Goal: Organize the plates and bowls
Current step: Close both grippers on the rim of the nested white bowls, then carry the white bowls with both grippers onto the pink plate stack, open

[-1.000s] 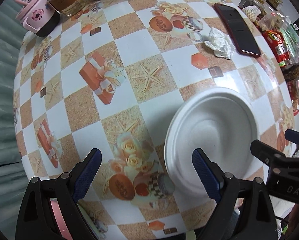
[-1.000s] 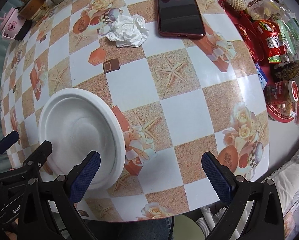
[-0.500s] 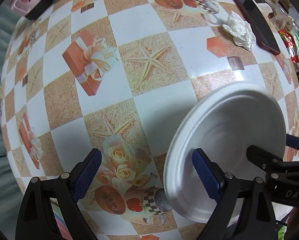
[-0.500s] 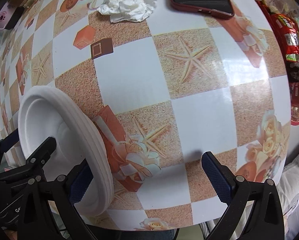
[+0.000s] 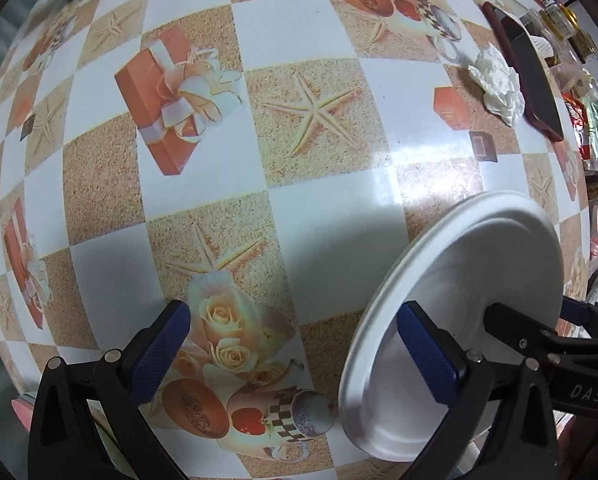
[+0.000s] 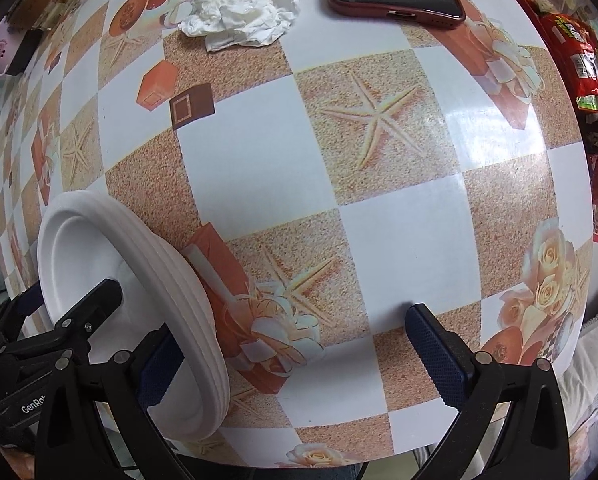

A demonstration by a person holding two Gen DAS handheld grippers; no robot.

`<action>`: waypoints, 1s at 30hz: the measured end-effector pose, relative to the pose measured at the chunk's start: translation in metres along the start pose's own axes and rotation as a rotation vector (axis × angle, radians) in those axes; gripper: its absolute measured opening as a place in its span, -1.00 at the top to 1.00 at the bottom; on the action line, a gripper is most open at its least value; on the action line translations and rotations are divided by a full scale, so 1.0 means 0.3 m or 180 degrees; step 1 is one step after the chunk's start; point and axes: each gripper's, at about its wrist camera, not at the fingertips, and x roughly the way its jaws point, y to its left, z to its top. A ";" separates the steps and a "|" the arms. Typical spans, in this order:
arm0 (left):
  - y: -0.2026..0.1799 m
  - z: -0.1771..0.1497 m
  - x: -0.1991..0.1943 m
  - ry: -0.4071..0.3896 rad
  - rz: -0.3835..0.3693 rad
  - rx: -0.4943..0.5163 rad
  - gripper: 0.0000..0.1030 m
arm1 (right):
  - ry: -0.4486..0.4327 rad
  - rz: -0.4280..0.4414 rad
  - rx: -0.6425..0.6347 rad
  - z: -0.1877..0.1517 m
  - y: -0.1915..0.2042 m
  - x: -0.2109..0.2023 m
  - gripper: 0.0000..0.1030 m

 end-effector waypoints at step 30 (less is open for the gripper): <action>-0.049 -0.220 -0.035 0.0125 0.0022 0.0579 0.26 | 0.0262 0.0322 -0.0362 -0.115 0.225 0.019 0.51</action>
